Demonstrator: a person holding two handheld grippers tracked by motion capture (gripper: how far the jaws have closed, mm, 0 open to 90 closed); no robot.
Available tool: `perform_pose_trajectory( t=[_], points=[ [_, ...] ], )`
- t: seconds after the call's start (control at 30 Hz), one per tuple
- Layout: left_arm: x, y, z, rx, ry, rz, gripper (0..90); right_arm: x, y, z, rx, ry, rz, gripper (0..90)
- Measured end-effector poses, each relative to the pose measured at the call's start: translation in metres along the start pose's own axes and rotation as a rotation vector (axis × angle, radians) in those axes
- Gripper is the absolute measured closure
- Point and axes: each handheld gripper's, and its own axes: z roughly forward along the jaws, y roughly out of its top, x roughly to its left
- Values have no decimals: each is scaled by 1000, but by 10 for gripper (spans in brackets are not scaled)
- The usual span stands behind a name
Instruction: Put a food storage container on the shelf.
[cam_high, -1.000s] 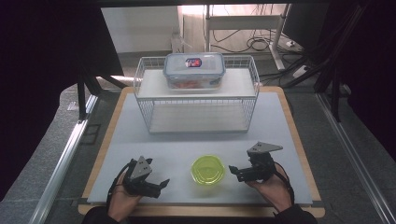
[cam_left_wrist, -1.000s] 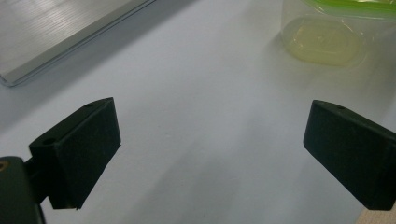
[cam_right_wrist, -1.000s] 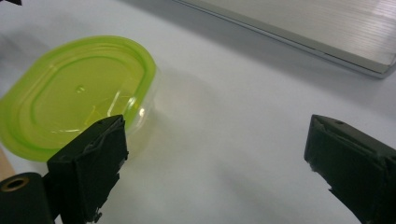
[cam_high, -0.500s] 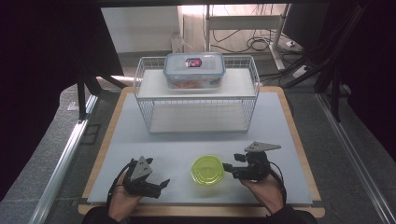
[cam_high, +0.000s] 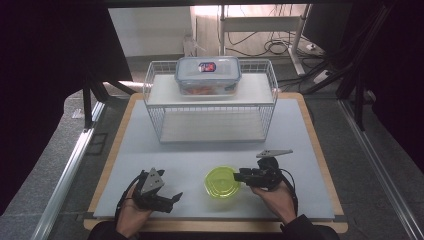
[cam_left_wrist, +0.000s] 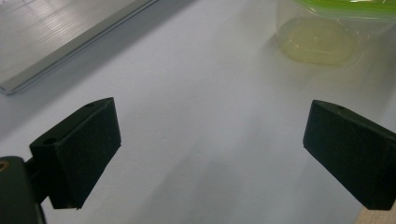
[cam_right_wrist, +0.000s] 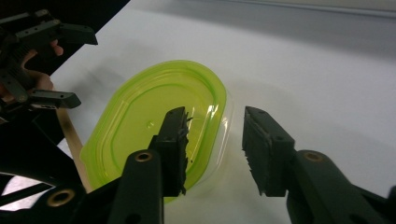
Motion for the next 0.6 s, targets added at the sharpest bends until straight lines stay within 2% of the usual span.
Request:
perform_pose_trajectory(
  t=[0.23, 0.3, 0.37, 0.5, 0.6],
  points=[
    [-1, 0, 0, 1, -1, 7, 38, -9, 0, 6, 21, 53, 70, 715],
    [-1, 0, 0, 2, -1, 8, 38, -11, 0, 7, 25, 77, 97, 770],
    [-1, 0, 0, 1, -1, 8, 39, -11, 1, 8, 35, 96, 118, 787],
    [-1, 0, 0, -1, 0, 8, 39, -10, 2, 8, 46, 103, 134, 797],
    [-1, 0, 0, -1, 0, 8, 39, -11, 3, 6, 40, 141, 166, 806]
  ],
)
